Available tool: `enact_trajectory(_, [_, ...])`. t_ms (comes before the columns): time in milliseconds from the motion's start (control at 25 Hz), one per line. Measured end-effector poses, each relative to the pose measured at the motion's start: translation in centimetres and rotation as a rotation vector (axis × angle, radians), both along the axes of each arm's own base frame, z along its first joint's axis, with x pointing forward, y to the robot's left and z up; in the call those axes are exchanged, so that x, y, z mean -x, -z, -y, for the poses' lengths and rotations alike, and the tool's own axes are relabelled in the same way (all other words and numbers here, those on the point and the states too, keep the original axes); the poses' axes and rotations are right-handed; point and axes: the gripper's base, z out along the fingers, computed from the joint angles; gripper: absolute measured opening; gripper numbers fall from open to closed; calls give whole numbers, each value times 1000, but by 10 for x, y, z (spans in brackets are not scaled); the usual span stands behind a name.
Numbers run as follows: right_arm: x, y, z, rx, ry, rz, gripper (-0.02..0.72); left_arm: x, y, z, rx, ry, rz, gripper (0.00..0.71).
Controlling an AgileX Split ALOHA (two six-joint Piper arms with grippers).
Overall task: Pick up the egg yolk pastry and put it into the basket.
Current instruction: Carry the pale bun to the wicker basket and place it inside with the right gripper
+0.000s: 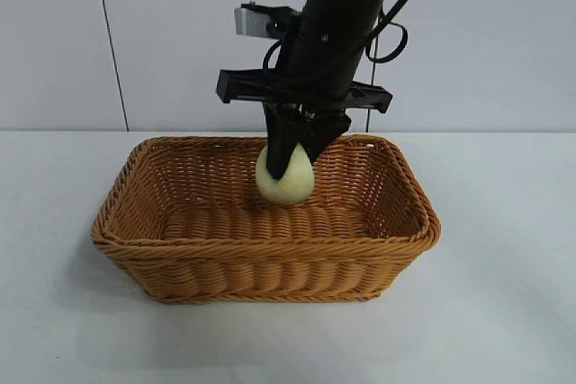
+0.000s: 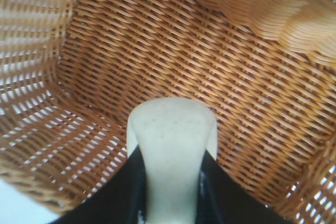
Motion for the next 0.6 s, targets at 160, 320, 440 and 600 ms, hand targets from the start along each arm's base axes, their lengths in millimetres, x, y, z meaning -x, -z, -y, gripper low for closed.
enact_trajectory(160, [-5,22,-3,7,8,-13,167,0,0,0,0,0,0,694])
enact_trajectory(320, [-6,28,-3,9,10,-23,282,0,0,0,0,0,0,694])
enact_trajectory(440, [-5,26,-4,8,6,-24,494,0,0,0,0,0,0,694])
enact_trajectory(600, [-9,10,-6,22,-34,-20,631,0,0,0,0,0,0,694])
